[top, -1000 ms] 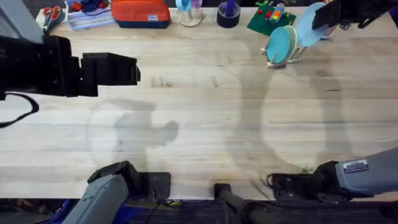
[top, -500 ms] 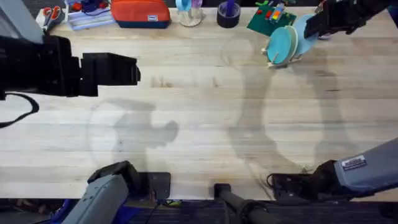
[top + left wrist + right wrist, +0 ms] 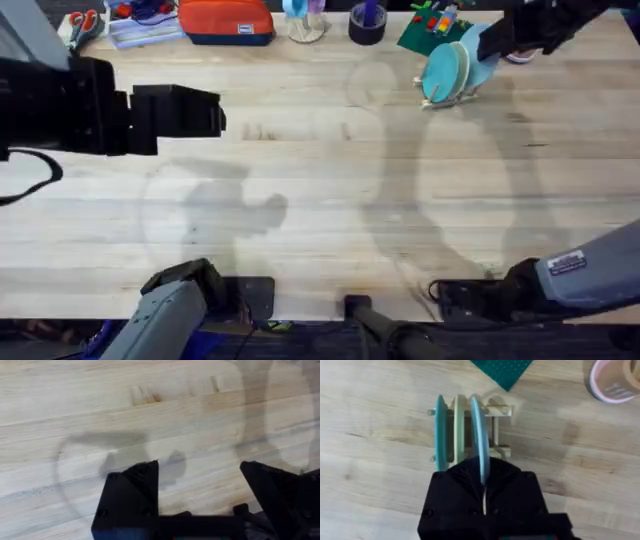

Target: Pick up the plates from the table one by one and place each into a slot on the dish rack.

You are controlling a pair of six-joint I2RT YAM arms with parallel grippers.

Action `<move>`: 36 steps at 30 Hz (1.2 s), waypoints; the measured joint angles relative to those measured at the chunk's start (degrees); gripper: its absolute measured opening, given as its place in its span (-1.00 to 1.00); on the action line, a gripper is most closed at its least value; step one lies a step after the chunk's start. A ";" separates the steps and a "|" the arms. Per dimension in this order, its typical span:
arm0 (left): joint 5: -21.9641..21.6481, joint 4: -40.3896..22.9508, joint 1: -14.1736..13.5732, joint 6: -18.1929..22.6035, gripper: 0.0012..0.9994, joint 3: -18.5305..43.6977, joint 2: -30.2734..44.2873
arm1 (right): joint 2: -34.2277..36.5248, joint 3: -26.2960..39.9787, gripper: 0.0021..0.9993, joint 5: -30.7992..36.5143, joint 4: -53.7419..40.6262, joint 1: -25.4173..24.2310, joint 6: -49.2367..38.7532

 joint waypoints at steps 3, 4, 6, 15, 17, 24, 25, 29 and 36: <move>0.00 0.00 0.00 0.00 0.99 0.00 0.00 | 0.00 0.00 -0.94 0.41 -0.03 0.00 0.01; 0.00 0.00 0.00 0.00 0.99 0.00 0.00 | 0.00 0.00 -0.94 0.50 -0.03 0.00 -0.01; 0.00 0.00 0.00 0.00 0.99 0.00 0.00 | 0.00 0.00 -0.94 0.58 -0.03 0.00 -0.01; 0.00 0.00 0.00 0.00 0.99 0.00 0.00 | 0.00 0.00 -0.94 0.72 -0.01 0.02 -0.01; 0.00 0.00 0.00 0.00 0.99 0.00 0.00 | 0.00 0.00 -0.89 0.71 -0.01 0.01 0.00; 0.00 0.00 0.00 0.00 0.99 0.00 0.00 | 0.00 0.00 -0.69 0.95 -0.01 0.02 -0.01; 0.00 0.00 0.00 0.00 0.99 0.00 0.00 | 0.00 0.00 -0.69 0.95 -0.01 0.02 0.01; 0.00 0.00 0.00 0.00 0.99 0.00 0.00 | 0.00 0.00 -0.68 0.95 -0.01 0.02 0.01; 0.00 0.00 0.00 0.00 0.99 0.00 0.00 | 0.00 0.00 -0.69 0.95 -0.01 0.02 -0.01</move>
